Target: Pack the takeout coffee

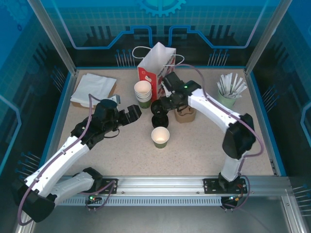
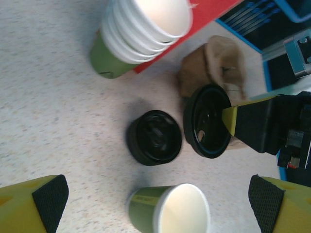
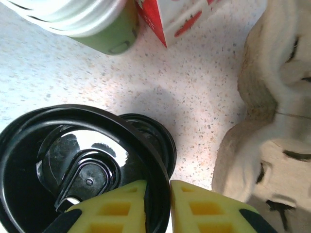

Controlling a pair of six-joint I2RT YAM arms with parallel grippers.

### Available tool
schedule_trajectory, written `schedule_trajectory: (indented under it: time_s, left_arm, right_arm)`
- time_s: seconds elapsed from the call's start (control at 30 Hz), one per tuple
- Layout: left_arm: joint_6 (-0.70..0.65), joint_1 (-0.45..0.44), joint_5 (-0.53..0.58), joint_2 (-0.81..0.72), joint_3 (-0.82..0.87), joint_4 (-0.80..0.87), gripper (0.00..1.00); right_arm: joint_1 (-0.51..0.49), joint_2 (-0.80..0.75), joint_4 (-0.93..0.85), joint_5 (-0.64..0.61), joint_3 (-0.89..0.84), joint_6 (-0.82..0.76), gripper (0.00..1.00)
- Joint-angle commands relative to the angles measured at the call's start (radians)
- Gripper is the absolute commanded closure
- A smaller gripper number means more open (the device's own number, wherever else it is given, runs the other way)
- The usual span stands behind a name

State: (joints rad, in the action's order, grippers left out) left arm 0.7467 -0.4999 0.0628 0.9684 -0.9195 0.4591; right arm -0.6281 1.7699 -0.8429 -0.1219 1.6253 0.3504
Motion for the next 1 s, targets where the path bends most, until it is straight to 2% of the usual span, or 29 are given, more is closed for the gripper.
schedule_trajectory:
  time_s: [0.0, 0.2, 0.3, 0.43, 0.63, 0.8, 0.97]
  left_arm:
    - [-0.053, 0.005, -0.144, 0.021, -0.058, -0.106, 0.01]
    - [-0.013, 0.000, -0.377, 0.127, -0.137, -0.241, 0.01]
    - [0.001, -0.026, -0.441, 0.197, -0.182, -0.291, 0.01]
    - [-0.018, -0.079, -0.468, 0.289, -0.264, -0.290, 0.01]
    - [-0.012, -0.109, -0.421, 0.357, -0.301, -0.289, 0.03]
    - [-0.020, -0.135, -0.433, 0.404, -0.340, -0.271, 0.11]
    - [-0.028, -0.146, -0.422, 0.419, -0.354, -0.256, 0.24]
  right_arm:
    - [0.006, -0.137, 0.109, 0.023, -0.091, -0.025, 0.82]
    - [0.062, -0.388, 0.309, 0.111, -0.340, -0.026, 0.83]
    - [0.097, -0.483, 0.376, 0.165, -0.431, -0.025, 0.83]
    - [0.131, -0.559, 0.405, 0.227, -0.490, -0.027, 0.83]
    - [0.139, -0.619, 0.416, 0.260, -0.519, -0.039, 0.84]
    - [0.139, -0.629, 0.422, 0.272, -0.525, -0.028, 0.84]
    - [0.139, -0.628, 0.434, 0.282, -0.528, -0.017, 0.83]
